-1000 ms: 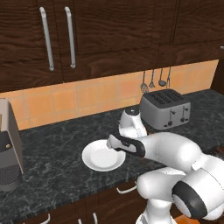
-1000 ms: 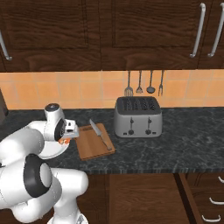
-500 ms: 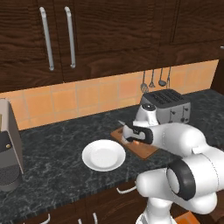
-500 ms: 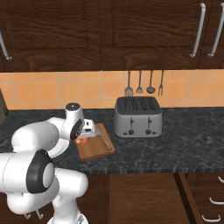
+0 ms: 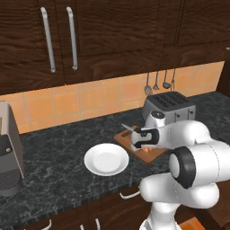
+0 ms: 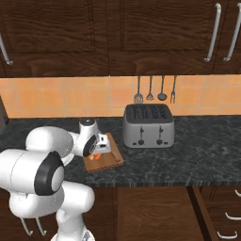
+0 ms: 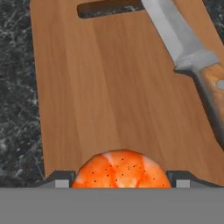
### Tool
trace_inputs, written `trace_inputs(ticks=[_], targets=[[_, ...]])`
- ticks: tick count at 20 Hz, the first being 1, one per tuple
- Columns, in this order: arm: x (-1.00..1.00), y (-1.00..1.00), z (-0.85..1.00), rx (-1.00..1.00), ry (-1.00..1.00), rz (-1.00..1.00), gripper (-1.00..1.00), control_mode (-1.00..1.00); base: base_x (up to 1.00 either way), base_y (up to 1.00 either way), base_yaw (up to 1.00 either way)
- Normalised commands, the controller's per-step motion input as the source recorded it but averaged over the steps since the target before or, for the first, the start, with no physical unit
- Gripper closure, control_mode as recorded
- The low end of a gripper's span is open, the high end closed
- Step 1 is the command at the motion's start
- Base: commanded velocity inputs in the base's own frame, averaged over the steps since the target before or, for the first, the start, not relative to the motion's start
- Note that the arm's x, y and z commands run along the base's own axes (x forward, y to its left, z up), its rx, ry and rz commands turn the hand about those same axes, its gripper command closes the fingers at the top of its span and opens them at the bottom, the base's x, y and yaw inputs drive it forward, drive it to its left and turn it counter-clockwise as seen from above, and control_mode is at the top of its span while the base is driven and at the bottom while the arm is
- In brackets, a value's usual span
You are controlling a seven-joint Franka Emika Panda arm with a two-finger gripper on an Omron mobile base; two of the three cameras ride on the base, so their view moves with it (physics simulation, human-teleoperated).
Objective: Pick up the knife from the drawer and place it on the cutting board. Then place the meat from the plate to the cutting board.
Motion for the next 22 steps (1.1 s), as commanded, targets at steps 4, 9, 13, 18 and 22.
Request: trace_inputs(ticks=[4, 9, 13, 18, 22], targets=[[0.0, -0.06, -0.32, 0.0, 0.0, 0.0, 1.0, -1.0, 0.0, 0.0, 0.0], [0.0, 0.0, -0.05, 0.0, 0.0, 0.0, -1.0, -1.0, 0.0, 0.0, 0.0], [0.0, 0.0, 0.14, 0.0, 0.0, 0.0, -1.0, -1.0, 0.0, 0.0, 0.0], [-0.03, 0.0, 0.48, 0.0, -0.09, 0.0, -1.0, -1.0, 0.0, 0.0, 0.0], [0.05, 0.0, 0.27, 0.0, -0.05, 0.0, -1.0, -1.0, 0.0, 0.0, 0.0]])
